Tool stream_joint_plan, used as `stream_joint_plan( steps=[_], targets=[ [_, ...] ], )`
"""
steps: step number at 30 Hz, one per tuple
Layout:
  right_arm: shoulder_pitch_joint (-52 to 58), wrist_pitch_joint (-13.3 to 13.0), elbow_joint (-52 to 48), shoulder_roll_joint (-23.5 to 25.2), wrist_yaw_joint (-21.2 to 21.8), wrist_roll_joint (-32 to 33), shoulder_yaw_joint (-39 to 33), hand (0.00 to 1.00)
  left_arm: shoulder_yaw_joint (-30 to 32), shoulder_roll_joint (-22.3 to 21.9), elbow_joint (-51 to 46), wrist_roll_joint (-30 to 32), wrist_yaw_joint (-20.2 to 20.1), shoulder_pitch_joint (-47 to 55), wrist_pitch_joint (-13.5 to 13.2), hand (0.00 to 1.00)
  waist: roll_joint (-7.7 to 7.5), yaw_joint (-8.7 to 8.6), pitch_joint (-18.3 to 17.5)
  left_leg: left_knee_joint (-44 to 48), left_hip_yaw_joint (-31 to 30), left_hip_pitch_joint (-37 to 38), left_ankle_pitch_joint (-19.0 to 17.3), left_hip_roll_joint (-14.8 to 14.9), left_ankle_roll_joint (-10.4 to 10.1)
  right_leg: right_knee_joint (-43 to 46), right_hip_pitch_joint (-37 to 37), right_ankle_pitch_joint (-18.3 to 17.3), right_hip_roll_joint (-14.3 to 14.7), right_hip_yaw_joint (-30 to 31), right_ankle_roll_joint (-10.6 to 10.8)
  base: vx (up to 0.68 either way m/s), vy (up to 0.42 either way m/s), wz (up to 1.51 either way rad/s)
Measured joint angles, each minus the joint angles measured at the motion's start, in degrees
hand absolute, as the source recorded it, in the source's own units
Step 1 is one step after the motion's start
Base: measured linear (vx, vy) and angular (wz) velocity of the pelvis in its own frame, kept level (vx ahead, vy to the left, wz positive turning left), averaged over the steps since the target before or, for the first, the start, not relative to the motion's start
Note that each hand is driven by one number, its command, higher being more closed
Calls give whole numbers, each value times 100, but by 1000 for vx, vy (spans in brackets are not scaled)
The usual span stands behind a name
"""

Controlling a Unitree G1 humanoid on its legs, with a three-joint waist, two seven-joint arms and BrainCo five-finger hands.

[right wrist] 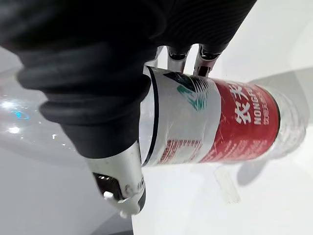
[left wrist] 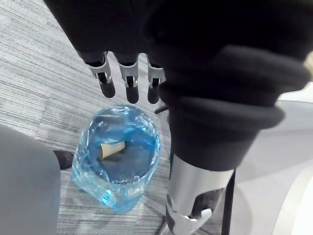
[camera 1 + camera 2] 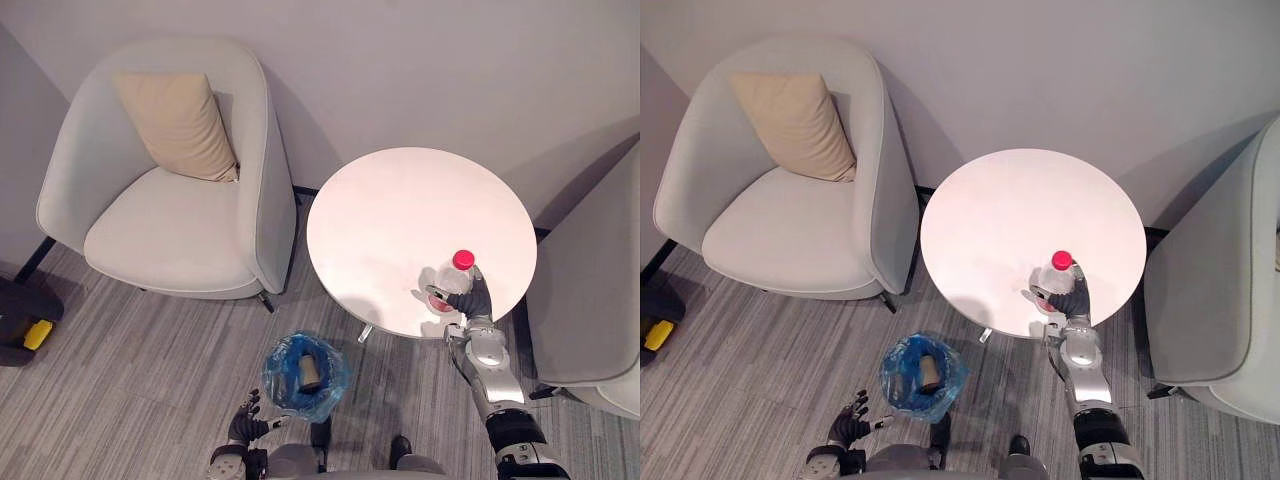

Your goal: Gather rubbish on tea table into small bin, then transfer packed bag to large trash can.

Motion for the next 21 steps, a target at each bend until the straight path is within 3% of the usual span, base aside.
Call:
stream_joint_plan(
  steps=[13,21],
  targets=[
    [-88,-2,-15,25,93,37,180,100,-29,-3,-150,0,-3,1,2,0,5,124,35,1,-150,-56,21,-7,1,0,40,-13,-2,-119,-13,6,-10,6],
    [501,-32,-1355,136,180,36,203,100,-30,-4,-155,11,-8,0,8,0,0,112,33,1,-31,42,18,45,-1,21,83,-13,1,18,-12,-21,-13,-7]
  ],
)
